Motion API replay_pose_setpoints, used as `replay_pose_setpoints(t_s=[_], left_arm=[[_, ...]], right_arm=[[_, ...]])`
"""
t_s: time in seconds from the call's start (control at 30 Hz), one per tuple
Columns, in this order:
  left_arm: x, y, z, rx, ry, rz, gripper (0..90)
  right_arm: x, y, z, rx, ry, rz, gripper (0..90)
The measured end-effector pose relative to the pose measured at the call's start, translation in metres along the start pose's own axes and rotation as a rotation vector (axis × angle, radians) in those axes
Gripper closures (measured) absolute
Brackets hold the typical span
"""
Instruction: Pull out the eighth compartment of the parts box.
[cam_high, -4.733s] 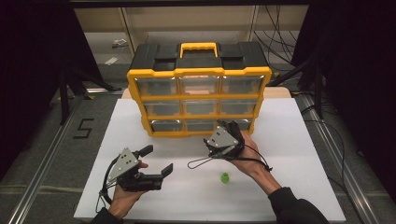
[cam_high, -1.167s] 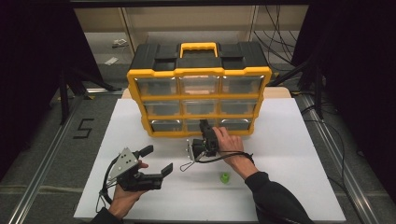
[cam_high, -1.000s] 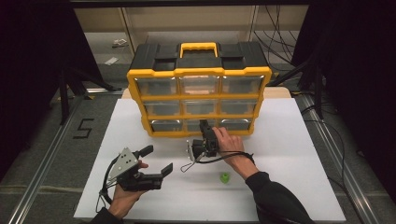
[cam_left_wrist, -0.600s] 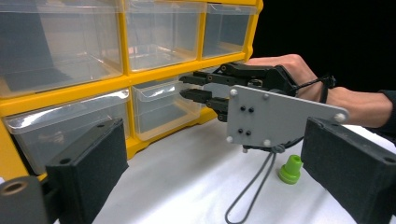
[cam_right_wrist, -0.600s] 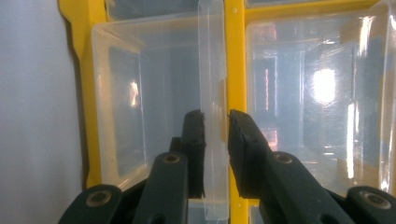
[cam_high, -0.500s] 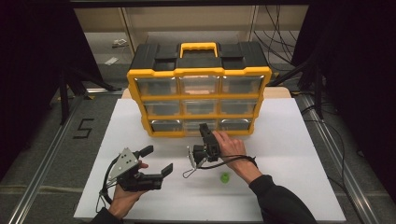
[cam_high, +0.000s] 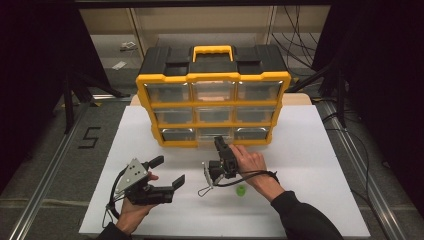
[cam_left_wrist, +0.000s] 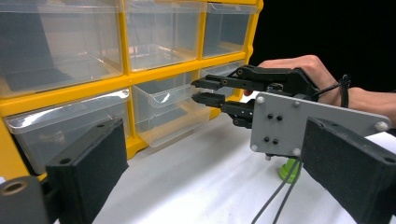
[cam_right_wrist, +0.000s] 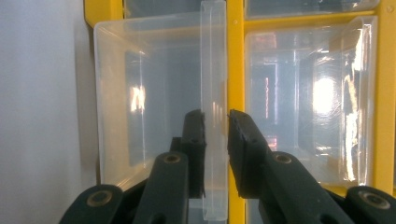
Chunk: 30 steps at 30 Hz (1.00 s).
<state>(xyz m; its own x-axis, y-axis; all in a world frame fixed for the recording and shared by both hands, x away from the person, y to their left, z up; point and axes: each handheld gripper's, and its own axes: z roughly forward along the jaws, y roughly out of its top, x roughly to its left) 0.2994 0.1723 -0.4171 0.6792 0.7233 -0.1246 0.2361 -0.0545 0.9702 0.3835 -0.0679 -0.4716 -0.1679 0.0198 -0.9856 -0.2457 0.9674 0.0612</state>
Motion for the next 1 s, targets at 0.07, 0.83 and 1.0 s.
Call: replay_pose_setpoints(t_s=[0.07, 0.83, 1.0], left_arm=[[0.000, 0.000, 0.000, 0.001, 0.001, 0.000, 6.7], [0.000, 0.000, 0.000, -0.002, -0.001, 0.001, 6.8], [0.000, 0.000, 0.000, -0.001, 0.000, 0.002, 6.8]], right_arm=[[0.000, 0.000, -0.001, 0.000, 0.001, -0.002, 77.8], [0.002, 0.002, -0.014, -0.017, 0.002, -0.014, 78.1], [0.002, 0.002, -0.017, -0.025, 0.003, -0.015, 78.1]])
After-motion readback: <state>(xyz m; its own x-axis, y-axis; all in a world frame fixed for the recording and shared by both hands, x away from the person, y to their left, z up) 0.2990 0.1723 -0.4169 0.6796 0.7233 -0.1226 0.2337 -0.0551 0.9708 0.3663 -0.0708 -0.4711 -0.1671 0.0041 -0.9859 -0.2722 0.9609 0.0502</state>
